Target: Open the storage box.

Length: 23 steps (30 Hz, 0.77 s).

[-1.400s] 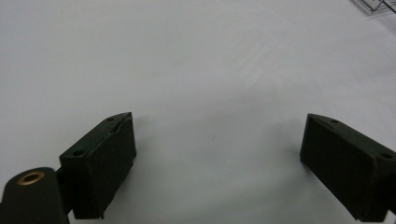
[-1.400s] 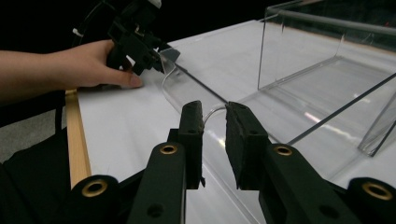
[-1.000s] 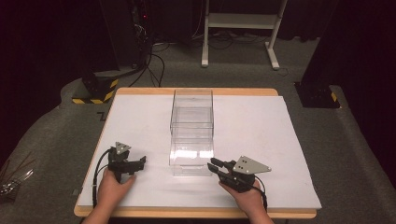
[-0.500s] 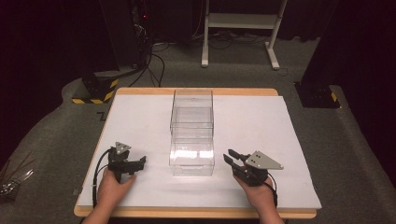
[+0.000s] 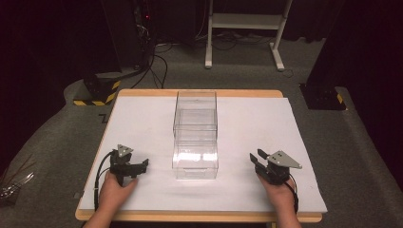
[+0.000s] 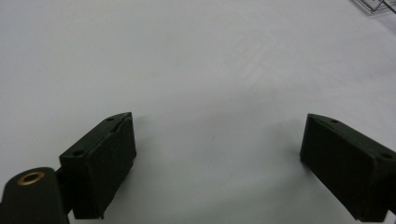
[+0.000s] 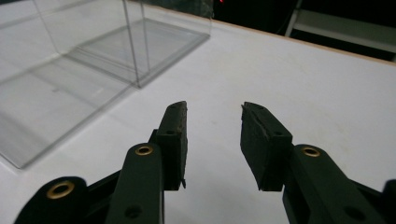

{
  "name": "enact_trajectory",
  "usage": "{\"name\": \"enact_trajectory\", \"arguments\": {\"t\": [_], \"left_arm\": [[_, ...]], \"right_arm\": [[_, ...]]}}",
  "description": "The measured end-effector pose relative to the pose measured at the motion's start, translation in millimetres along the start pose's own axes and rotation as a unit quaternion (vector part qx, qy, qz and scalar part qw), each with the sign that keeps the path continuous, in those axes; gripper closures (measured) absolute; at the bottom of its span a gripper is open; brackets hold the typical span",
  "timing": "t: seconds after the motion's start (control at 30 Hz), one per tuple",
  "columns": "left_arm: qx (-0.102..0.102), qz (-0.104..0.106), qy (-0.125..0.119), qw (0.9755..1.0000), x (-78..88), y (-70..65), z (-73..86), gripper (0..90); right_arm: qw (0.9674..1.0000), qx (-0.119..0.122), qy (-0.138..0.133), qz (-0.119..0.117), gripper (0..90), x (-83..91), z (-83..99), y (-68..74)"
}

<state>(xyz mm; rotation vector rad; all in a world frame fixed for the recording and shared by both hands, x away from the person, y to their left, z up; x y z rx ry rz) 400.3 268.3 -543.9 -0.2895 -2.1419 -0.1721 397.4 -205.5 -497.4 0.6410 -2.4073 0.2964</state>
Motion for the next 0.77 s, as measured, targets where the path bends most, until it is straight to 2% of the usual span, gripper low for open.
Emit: {"name": "enact_trajectory", "arguments": {"t": [0.07, 0.1, 0.17, 0.33, 0.47, 0.77], "left_arm": [[0.0, 0.0, 0.0, 1.0, 0.0, 0.0, 0.0, 10.8], [-0.001, 0.0, 0.0, 1.0, 0.0, 0.1, 0.0, 10.9], [0.0, 0.0, 0.0, 1.0, 0.0, 0.0, 0.0, 10.9], [0.0, 0.0, 0.0, 1.0, 0.0, -0.1, 0.0, 10.8], [0.0, 0.0, 0.0, 1.0, 0.0, 0.0, 0.1, 10.9], [0.0, 0.0, 0.0, 1.0, 0.0, 0.0, 0.0, 10.9]], "right_arm": [[0.9999, 0.0, 0.013, 0.009, 58.6, -3.6, 4.2, -4.2], [0.9994, 0.002, 0.032, 0.014, 56.7, -8.4, 8.6, -5.7], [0.999, 0.003, 0.041, 0.015, 56.0, -10.8, 10.3, -6.2], [0.9952, 0.001, 0.097, 0.013, 51.3, -25.9, 20.0, -5.4], [0.9936, 0.002, 0.112, 0.015, 50.1, -29.0, 20.3, -5.7], [0.9919, 0.003, 0.126, 0.013, 48.5, -31.8, 20.8, -5.4]]}}
Point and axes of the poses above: each handheld gripper's, and its own axes: x roughly backward along the jaws, z roughly out of its underside, y roughly to its left, the point moved 5 cm from there along -x, roughly forward along the jaws, and after that the axes turned 13 degrees about y, right-handed, at the moved point
